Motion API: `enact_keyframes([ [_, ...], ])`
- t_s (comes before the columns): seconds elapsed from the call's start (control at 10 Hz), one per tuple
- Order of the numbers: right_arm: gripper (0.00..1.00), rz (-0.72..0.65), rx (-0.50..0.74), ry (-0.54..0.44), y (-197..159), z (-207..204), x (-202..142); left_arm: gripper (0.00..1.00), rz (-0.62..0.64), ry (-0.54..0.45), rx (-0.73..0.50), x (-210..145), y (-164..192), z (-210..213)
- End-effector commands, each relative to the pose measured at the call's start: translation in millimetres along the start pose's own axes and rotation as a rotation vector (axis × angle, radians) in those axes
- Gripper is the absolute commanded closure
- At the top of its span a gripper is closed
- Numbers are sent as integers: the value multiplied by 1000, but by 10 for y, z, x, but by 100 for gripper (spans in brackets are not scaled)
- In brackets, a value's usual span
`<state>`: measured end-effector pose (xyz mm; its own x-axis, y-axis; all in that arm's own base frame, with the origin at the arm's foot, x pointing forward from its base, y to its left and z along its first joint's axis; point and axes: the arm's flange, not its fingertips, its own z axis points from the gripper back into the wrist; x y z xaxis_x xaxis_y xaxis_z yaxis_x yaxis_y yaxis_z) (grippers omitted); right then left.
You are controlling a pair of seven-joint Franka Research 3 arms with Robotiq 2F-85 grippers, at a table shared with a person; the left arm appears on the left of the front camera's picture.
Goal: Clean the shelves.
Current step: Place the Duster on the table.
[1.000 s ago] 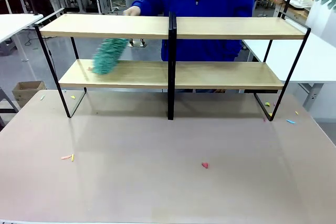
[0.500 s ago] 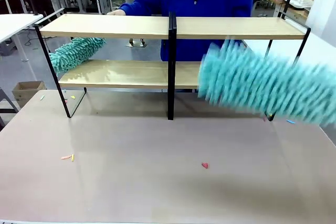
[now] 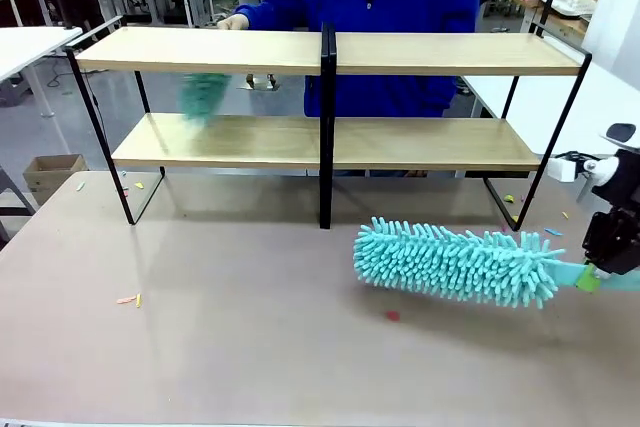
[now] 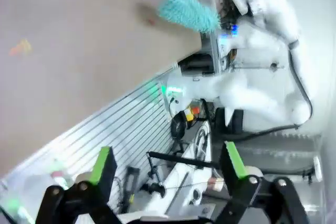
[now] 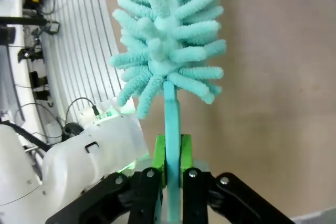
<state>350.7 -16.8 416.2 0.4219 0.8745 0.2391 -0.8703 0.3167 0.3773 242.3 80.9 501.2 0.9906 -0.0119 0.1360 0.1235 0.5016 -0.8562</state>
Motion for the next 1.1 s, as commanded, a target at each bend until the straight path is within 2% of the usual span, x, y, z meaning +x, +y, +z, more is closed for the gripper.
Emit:
enact_keyframes([
  [0.0, 88, -41, -15, 2, -140, 184, 57, 0, 199, -102, 137, -275, -34, -505],
  [0.1, 88, -69, -49, 30, -185, 196, 41, 0, 0, 0, 0, 0, 0, 0],
  [0.5, 88, -6, 54, 133, -317, 164, 77, 0, 0, 0, 0, 0, 0, 0],
  [0.6, 33, -12, 73, 135, -382, 169, 96, 0, 0, 0, 0, 0, 0, 0],
  [0.7, 29, -57, 27, 122, -451, 209, 74, 0, 0, 0, 0, 0, 0, 0],
  [0.8, 0, -137, -80, 60, -527, 315, -2, 0, 0, 0, 0, 0, 0, 0],
  [0.9, 0, -228, -237, -51, -595, 528, -129, 0, 0, 0, 0, 0, 0, 0],
  [1.0, 0, -292, -340, -184, -571, 766, -304, 0, 0, 0, 0, 0, 0, 0],
])
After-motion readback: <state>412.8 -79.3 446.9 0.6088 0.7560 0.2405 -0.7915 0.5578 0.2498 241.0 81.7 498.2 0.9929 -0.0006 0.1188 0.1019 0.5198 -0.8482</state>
